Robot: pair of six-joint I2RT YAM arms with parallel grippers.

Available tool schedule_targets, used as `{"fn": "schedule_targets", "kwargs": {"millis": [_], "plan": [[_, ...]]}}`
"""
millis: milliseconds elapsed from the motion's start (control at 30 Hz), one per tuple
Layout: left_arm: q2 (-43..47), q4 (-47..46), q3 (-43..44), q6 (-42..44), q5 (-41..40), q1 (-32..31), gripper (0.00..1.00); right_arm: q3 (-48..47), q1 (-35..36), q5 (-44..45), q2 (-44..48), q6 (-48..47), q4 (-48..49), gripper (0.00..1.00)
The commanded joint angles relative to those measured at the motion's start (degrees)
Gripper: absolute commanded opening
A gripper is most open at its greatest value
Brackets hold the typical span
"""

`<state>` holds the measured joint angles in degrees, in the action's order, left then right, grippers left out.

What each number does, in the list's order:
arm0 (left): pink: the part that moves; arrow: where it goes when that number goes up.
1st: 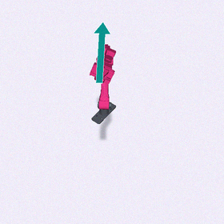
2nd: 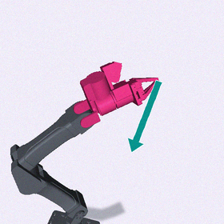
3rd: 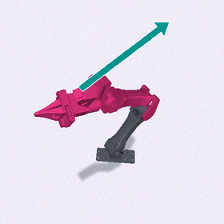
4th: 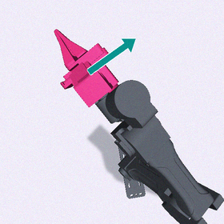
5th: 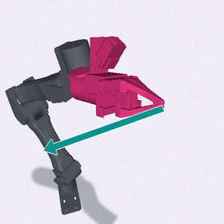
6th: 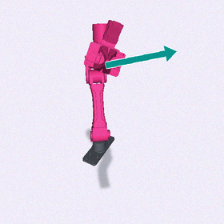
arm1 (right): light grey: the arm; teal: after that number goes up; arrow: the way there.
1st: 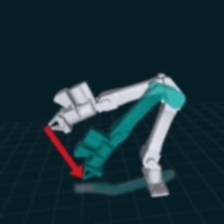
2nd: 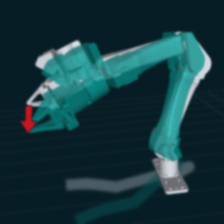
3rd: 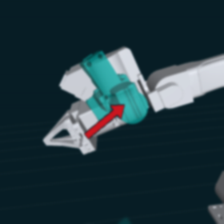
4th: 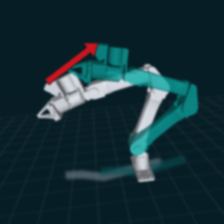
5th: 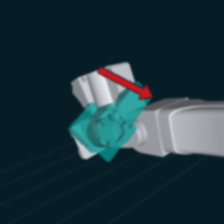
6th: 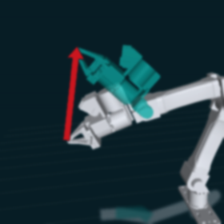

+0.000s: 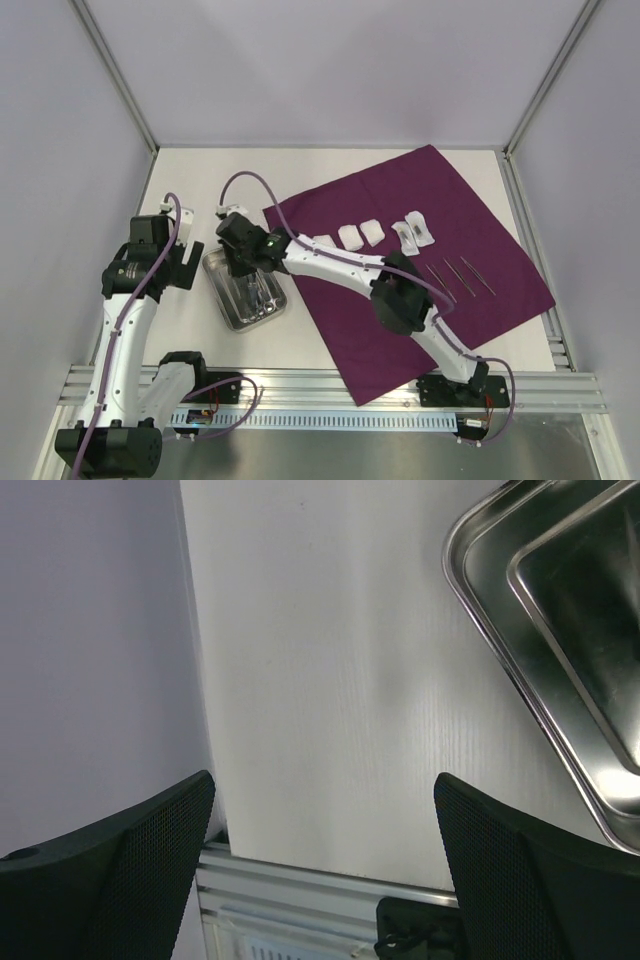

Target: Prepare the surgical pack

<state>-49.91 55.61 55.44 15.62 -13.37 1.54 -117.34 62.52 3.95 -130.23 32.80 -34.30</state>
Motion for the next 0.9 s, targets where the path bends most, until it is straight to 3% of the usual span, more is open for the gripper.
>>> {"fn": "schedule_targets", "kwargs": {"millis": [0,433,767,867], "plan": [[0.87,-1.56,0.81,-1.64,-2.28,0.22,1.00,-6.93,1.46,3.34,-5.90,3.32,-2.25,0.00],[0.78,-1.47,0.63,-1.20,-0.43,0.30,1.00,-2.55,5.94,12.14,-8.46,4.46,-3.32,0.02],[2.54,-1.74,-0.51,-0.85,0.18,0.22,1.00,-0.26,5.86,12.93,-9.33,7.19,-0.85,0.12],[2.54,-1.74,-0.42,-0.68,0.36,0.30,1.00,-0.43,5.86,12.49,-8.90,7.28,-0.76,0.21]]}}
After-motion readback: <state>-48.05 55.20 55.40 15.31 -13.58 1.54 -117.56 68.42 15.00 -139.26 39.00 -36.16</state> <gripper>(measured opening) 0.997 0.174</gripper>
